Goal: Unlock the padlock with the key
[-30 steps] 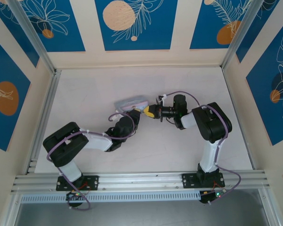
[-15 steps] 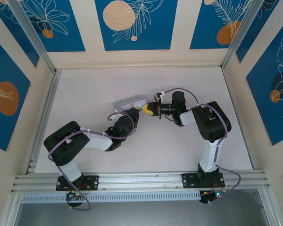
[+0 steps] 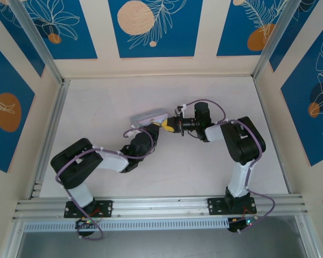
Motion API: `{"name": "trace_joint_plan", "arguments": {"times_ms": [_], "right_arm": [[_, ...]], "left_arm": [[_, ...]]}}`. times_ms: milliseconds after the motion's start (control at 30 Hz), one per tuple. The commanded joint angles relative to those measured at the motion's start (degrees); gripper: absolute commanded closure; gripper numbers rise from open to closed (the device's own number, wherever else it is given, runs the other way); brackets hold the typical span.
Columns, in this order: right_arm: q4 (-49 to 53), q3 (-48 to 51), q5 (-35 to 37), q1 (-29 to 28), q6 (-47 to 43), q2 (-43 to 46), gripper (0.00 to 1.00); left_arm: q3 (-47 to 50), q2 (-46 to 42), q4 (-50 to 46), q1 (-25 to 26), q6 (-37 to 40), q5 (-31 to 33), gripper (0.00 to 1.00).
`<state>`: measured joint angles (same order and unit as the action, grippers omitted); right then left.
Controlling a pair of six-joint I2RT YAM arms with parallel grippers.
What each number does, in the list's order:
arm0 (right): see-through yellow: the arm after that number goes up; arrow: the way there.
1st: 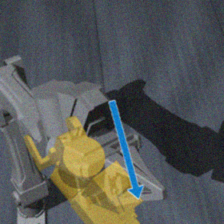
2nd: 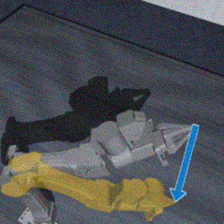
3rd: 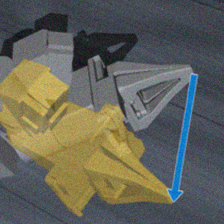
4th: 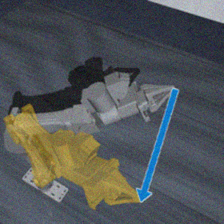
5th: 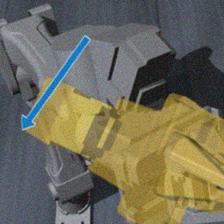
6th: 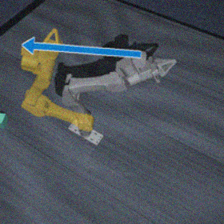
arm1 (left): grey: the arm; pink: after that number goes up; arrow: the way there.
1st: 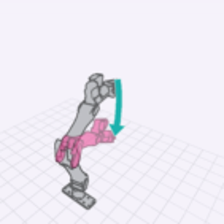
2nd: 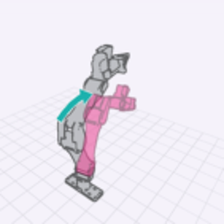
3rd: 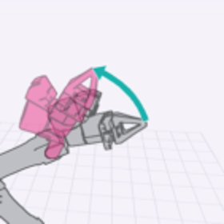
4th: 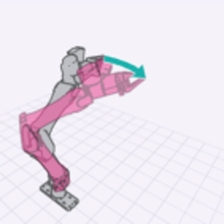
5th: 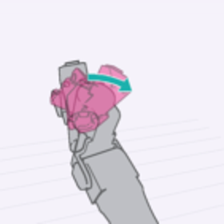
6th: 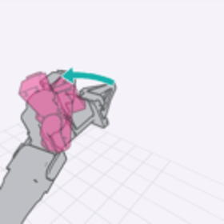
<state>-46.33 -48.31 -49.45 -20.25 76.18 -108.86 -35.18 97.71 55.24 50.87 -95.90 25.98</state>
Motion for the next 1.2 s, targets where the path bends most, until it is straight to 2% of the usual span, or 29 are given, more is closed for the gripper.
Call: {"name": "trace_joint_plan", "arguments": {"times_ms": [0, 33, 200, 367, 500, 633, 800, 1000, 1067, 1167], "right_arm": [[-0.39, -2.46, -2.85, -5.56, -2.40, 2.37, 1.00], [-0.21, -2.17, -2.65, -5.36, -2.42, 2.63, 0.98], [2.25, 0.36, -1.35, -3.65, -3.57, 4.89, 0.61], [7.51, 3.10, -0.39, -1.65, -6.50, 7.72, 0.45], [18.63, 4.39, 1.05, -0.59, -12.47, 10.71, 0.34], [31.63, 5.05, 4.04, -0.32, -20.35, 14.47, 0.32], [38.69, 7.50, 6.11, 0.34, -24.42, 19.24, 0.31], [52.23, 8.49, 11.81, -0.35, -32.65, 25.73, 0.32], [55.92, 7.96, 15.68, -1.53, -35.45, 27.52, 0.34], [61.54, 5.64, 26.69, -5.48, -41.39, 30.06, 0.38]], "left_arm": [[-1.51, 1.21, 3.99, 3.44, 1.04, -14.99, 1.00], [-1.14, 1.14, 3.79, 3.43, 1.15, -14.78, 1.00], [1.32, 0.99, 3.43, 3.39, 1.68, -12.79, 1.00], [3.29, 1.14, 3.60, 3.11, 2.99, -11.60, 1.00], [4.28, 0.93, 3.34, 2.87, 4.49, -11.22, 1.00], [5.17, 0.52, 2.56, 2.65, 5.64, -11.06, 1.00], [6.16, 0.05, 1.74, 2.17, 6.87, -11.32, 1.00], [6.79, -0.47, 1.18, 1.27, 8.16, -11.95, 1.00], [6.70, -0.59, 1.02, 0.95, 8.34, -12.58, 1.00], [6.44, -0.95, 0.34, 0.42, 8.36, -14.01, 1.00]]}}
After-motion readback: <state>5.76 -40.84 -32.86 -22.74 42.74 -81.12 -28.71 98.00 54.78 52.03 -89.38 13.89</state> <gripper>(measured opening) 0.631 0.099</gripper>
